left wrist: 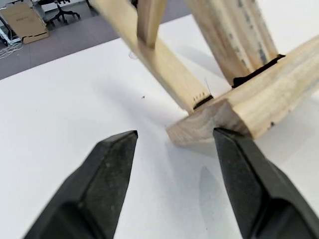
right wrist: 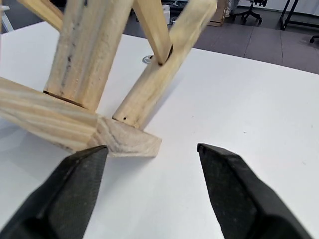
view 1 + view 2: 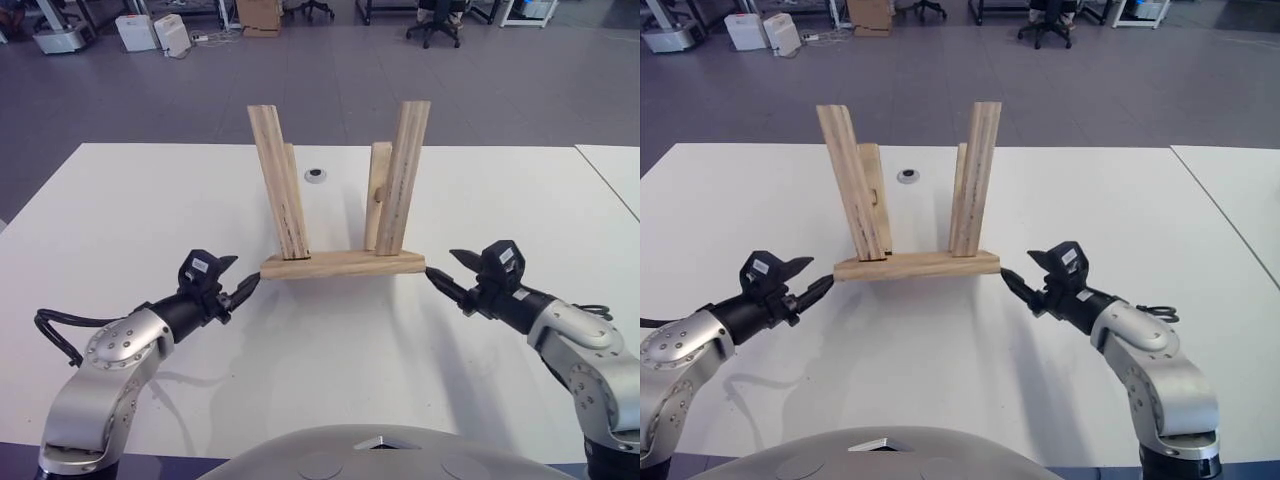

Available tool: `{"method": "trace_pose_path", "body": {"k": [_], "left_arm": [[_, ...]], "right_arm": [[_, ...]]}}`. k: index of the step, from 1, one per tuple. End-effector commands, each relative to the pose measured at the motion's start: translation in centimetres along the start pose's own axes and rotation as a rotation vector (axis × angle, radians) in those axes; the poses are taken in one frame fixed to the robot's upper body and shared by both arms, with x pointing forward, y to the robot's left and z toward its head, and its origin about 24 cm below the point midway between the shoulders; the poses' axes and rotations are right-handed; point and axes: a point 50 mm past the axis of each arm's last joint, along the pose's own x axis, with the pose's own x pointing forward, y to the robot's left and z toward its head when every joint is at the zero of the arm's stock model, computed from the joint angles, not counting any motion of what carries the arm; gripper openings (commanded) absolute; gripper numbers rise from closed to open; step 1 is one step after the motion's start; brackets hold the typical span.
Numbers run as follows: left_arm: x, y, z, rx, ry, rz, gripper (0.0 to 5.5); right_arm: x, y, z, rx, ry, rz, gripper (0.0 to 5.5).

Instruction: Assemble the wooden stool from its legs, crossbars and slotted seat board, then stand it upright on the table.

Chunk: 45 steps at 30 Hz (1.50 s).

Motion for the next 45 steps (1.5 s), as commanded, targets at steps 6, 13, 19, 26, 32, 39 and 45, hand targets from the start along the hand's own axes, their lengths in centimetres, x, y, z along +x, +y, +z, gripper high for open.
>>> {"method": "trace_pose_path", "body": {"k": [6,13,19,26,32,39,45], "left_arm": [[0.1,-0.5,-1.4,-0.008,0.026,-0.180,2.83],[-1.0,5.4,-0.4,0.130,0.084,-0.251,2.83],[2.6,5.6,-0.6,0.153,0.178,-0.584,2.83],[6.3,5.2,0.3,0.198,0.159,-0.709,2.83],[7.3,5.7,-0.4,0.259,0.237,-0.757,2.08],[8.7,5.0,0.7,0.288,0.114,-0.777,1.43],[7.5,4.0,5.1,0.211,-0.062,-0.855,1.40]], "right_arm": [[0.1,0.8,-0.5,-0.118,0.060,0.172,3.37],[-0.4,-4.1,2.5,-0.320,0.111,0.270,3.37],[2.6,-5.7,1.9,-0.225,0.187,0.589,3.37],[7.2,-5.2,1.1,-0.210,0.206,0.738,3.37],[8.0,-5.2,-0.2,-0.246,0.288,0.805,2.55],[8.9,-4.8,1.0,-0.260,0.212,0.805,1.69],[8.3,-4.3,4.7,-0.204,0.092,0.827,1.58]]}}
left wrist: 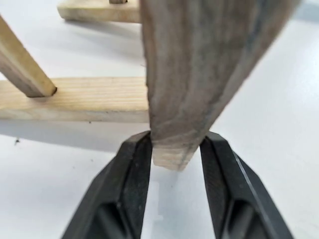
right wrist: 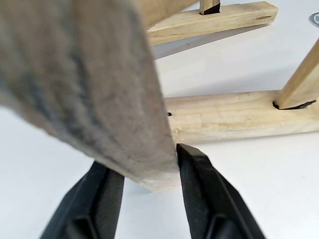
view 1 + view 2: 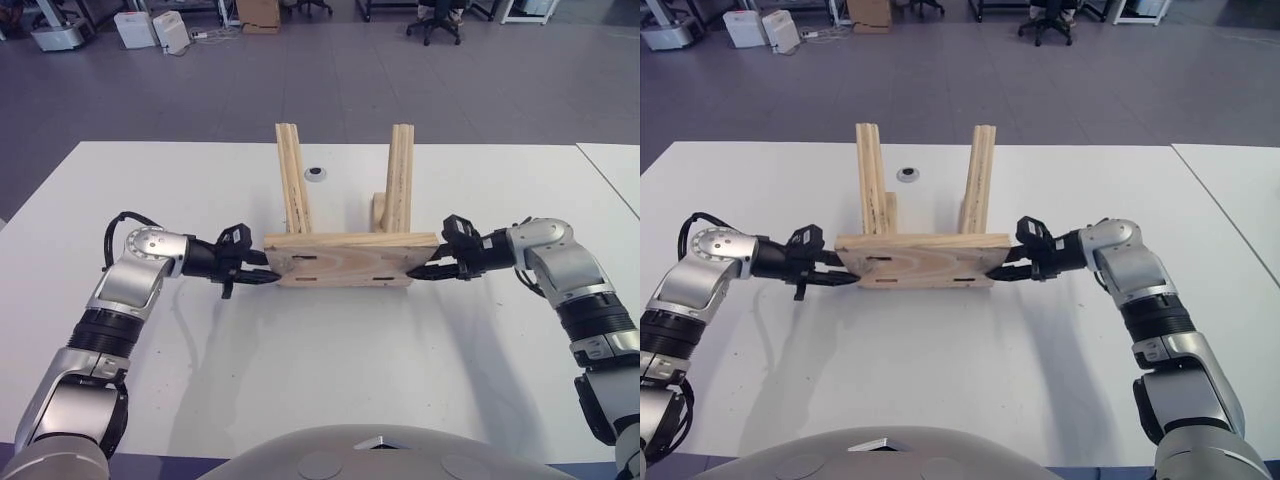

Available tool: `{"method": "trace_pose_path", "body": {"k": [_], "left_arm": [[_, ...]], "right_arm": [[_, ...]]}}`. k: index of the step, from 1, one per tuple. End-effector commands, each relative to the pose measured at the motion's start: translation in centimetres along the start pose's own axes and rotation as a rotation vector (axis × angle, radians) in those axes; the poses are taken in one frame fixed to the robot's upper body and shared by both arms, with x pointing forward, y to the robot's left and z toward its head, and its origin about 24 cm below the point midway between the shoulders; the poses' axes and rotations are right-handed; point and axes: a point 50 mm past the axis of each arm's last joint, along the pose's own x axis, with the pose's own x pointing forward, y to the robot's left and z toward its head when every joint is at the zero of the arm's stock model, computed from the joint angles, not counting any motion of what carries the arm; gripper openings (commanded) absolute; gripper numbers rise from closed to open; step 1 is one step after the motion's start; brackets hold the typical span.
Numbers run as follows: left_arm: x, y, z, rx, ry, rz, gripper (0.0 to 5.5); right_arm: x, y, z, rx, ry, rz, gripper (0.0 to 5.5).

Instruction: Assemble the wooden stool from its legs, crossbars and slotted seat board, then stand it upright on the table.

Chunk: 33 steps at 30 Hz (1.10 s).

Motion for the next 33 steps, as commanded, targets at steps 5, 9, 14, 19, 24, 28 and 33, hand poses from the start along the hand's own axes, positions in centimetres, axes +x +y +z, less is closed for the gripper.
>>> {"method": "trace_pose_path", "body": {"k": [5,9,14,19,24,28,33], "left_arm": [[-4.6,-3.3,12.8,-0.124,-0.299,-0.338,1.40],[-7.9,-3.7,17.9,-0.403,-0.322,-0.541,1.40],[-9.0,-2.7,19.6,-0.691,-0.358,-0.721,1.38],[-9.8,-3.8,15.6,-0.984,-0.334,-0.804,1.34],[-8.5,-3.1,12.3,-1.139,-0.295,-0.703,1.33],[-7.5,-3.1,9.9,-1.180,-0.254,-0.575,2.01],[-7.0,-3.2,6.9,-1.166,-0.285,-0.322,2.86]], "right_arm": [[-6.4,3.0,13.2,0.217,-0.323,0.288,1.59],[-9.2,5.0,19.5,0.448,-0.287,0.511,1.59],[-9.7,6.6,20.8,0.636,-0.268,0.800,1.50],[-9.6,7.2,16.4,0.917,-0.266,0.863,1.35],[-8.3,5.5,11.7,1.128,-0.289,0.705,1.35],[-7.3,4.8,8.4,1.175,-0.290,0.535,2.24],[-6.9,5.2,4.9,1.142,-0.353,0.321,3.22]]}}
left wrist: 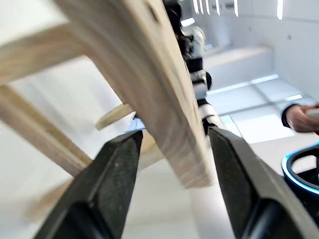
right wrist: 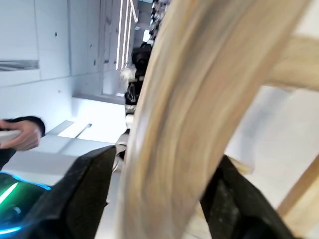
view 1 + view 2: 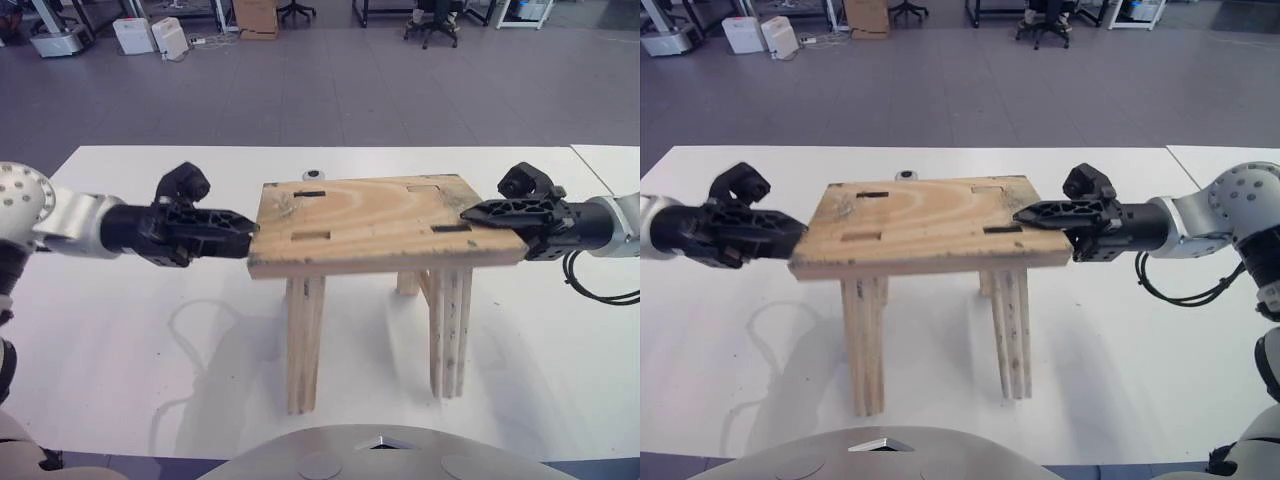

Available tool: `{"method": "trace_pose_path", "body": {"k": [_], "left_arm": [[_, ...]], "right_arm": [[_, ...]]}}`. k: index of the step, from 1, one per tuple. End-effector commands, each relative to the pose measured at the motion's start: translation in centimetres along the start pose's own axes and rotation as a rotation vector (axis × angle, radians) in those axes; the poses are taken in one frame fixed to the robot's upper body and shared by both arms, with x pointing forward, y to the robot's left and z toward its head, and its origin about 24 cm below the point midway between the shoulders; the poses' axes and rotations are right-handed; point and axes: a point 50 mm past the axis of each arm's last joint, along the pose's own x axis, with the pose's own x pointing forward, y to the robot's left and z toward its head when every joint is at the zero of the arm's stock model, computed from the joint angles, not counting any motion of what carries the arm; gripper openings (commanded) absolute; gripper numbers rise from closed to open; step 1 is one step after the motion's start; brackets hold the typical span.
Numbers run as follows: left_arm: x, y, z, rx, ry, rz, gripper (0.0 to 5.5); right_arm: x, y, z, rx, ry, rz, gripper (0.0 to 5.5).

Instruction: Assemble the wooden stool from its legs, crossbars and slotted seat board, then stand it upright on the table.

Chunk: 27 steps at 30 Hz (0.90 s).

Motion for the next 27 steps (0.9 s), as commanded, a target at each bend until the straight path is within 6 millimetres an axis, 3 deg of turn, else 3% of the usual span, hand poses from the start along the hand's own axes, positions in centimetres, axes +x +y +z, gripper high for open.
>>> {"method": "trace_pose_path", "body": {"k": [1,5,7,8,9,12,15,19,27], "left_arm": [[-0.4,0.2,0.1,0.092,-0.100,0.079,3.10],[-1.7,-1.3,-0.1,0.213,-0.196,0.121,3.85],[-3.3,-1.6,0.1,0.313,-0.363,0.186,4.18],[-3.8,-0.8,0.4,0.411,-0.480,0.288,4.36],[-4.1,0.8,0.6,0.516,-0.580,0.449,4.42],[-4.3,6.1,0.1,0.715,-0.794,0.898,4.42],[-3.5,8.8,-0.8,0.841,-0.814,1.108,4.42],[-3.4,9.8,-0.8,0.854,-0.953,1.173,4.42],[-4.4,10.1,-0.1,0.874,-1.043,1.280,4.42]], "right_arm": [[-0.5,-0.9,-1.2,-0.087,-0.084,-0.058,3.49],[-2.6,-0.5,-1.7,-0.219,-0.294,-0.124,4.38],[-4.7,1.5,-0.4,-0.349,-0.500,-0.106,4.76],[-5.6,1.8,0.2,-0.433,-0.593,-0.132,4.86],[-5.9,1.0,0.8,-0.528,-0.665,-0.231,4.86],[-5.7,-5.6,2.7,-0.808,-0.829,-0.729,4.86],[-3.8,-9.8,2.9,-0.908,-0.908,-0.911,4.86],[-3.8,-12.3,3.3,-0.908,-1.034,-1.026,4.86],[-4.7,-12.6,5.0,-0.975,-1.129,-1.125,4.86]]}}
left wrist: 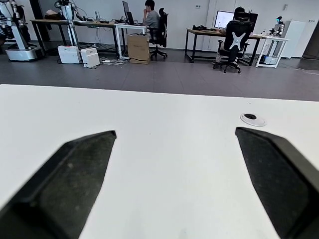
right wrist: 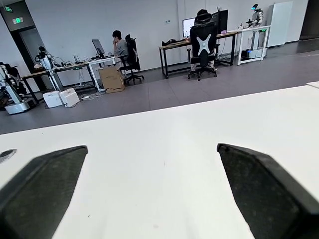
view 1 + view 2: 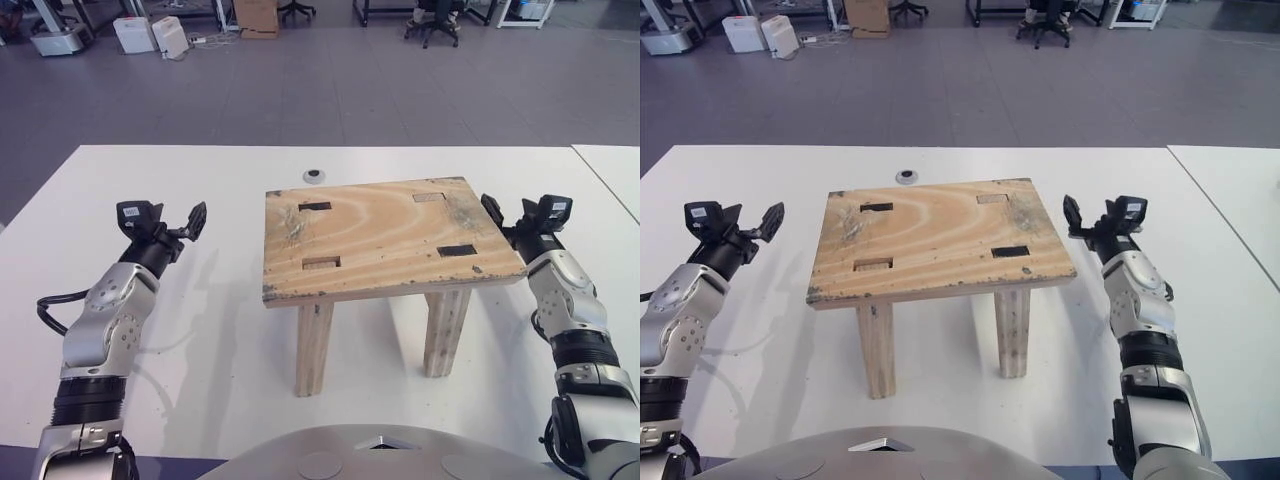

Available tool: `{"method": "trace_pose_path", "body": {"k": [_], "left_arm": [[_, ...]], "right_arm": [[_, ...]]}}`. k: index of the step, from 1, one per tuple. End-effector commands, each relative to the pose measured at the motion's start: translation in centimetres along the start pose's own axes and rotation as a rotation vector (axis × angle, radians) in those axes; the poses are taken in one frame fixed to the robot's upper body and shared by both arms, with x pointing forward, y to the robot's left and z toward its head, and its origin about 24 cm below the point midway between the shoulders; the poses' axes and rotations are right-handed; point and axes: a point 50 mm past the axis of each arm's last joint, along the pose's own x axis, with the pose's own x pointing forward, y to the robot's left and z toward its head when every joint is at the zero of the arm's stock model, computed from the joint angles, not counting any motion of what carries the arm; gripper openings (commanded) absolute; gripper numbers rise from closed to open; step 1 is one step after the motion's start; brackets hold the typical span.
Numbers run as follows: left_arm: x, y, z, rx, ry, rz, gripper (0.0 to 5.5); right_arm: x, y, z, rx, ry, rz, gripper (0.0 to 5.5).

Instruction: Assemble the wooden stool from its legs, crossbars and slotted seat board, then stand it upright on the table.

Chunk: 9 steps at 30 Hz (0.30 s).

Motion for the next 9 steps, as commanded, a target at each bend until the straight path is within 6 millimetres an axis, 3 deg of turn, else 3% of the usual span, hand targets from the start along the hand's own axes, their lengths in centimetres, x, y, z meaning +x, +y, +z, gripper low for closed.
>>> {"method": "trace_pose_path", "body": {"k": [1,9], "left_arm": [[0.1,0.1,-0.2,0.028,-0.015,0.063,4.42],[0.1,2.1,0.2,0.137,-0.018,0.165,4.42]], "right_arm": [[0.9,0.1,0.5,-0.055,-0.038,-0.017,4.86],[1.0,0.1,-0.5,-0.157,-0.025,-0.044,4.86]]}}
